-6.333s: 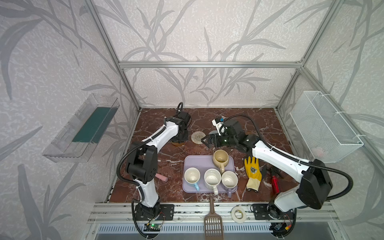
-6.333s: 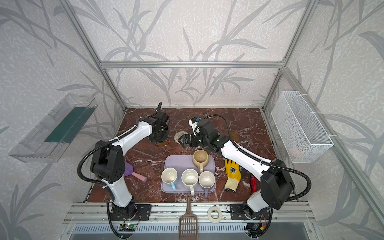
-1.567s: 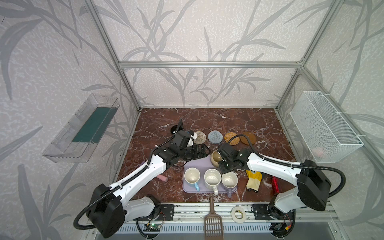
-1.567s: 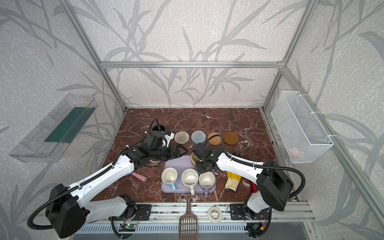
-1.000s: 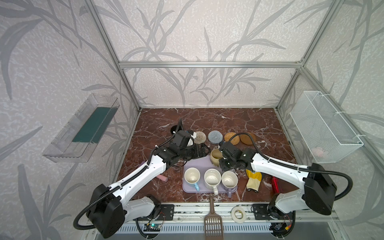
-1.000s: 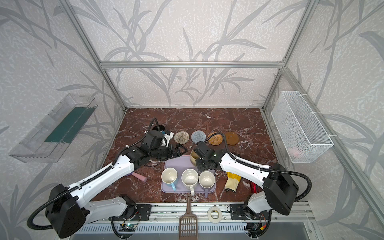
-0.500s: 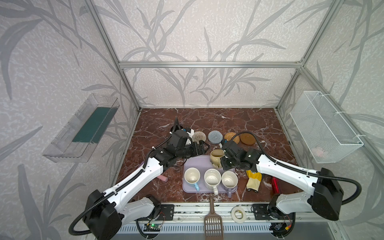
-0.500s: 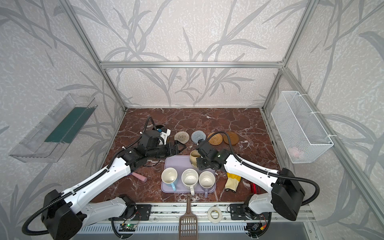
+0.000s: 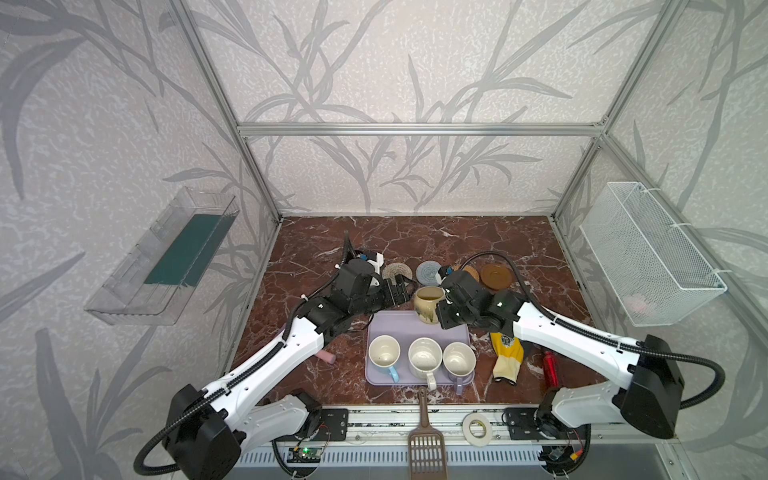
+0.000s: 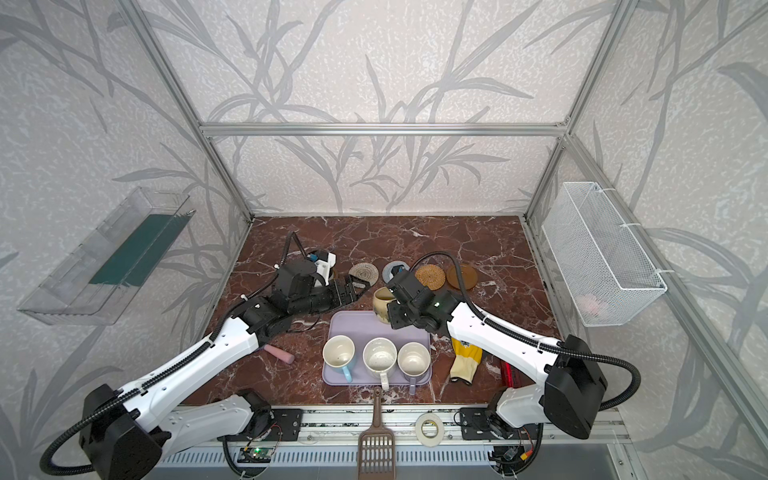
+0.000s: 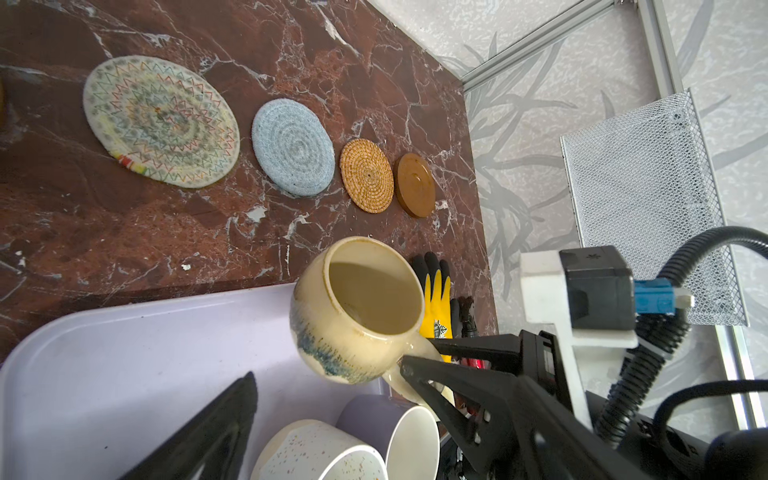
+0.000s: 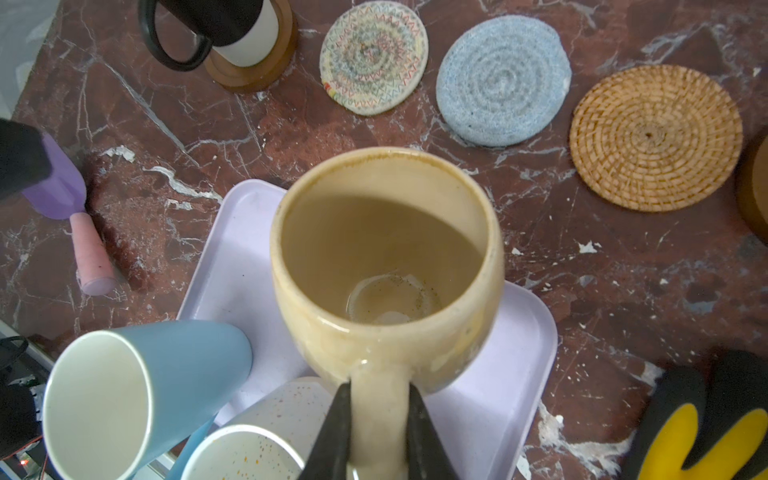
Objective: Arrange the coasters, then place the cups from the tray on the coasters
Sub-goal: 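Carry the cream mug with the right gripper to the multicolour woven coaster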
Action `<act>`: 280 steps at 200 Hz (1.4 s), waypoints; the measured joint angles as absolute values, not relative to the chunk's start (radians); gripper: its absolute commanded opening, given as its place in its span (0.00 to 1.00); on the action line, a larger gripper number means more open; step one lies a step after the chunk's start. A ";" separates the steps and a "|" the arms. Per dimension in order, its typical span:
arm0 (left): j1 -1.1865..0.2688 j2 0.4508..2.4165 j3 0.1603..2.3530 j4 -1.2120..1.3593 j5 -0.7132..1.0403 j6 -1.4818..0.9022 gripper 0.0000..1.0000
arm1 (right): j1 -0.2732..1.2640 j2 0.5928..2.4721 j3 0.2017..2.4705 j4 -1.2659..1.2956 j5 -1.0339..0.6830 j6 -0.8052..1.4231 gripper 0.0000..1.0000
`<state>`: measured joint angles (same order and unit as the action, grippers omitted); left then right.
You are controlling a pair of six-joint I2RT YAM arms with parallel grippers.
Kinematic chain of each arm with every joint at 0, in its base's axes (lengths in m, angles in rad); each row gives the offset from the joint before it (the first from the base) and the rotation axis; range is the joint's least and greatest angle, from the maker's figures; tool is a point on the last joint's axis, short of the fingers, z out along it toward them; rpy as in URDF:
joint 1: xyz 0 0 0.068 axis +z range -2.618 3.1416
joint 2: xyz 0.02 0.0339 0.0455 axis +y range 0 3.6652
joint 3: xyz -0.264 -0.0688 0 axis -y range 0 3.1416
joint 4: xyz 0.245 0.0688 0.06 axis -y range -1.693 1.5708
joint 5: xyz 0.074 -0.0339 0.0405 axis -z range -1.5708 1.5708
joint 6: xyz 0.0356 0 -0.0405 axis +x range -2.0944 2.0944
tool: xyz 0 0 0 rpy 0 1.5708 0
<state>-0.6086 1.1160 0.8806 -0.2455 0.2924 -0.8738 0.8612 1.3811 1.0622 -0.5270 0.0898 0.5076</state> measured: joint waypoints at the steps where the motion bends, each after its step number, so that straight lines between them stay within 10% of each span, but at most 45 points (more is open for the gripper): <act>1: -0.609 1.116 0.881 -0.245 0.292 -0.874 0.97 | 0.861 1.382 1.063 -0.527 0.090 0.507 0.00; 280: -0.239 1.260 0.987 -0.297 0.414 -0.844 0.92 | 0.844 2.101 1.763 -0.405 0.399 0.512 0.00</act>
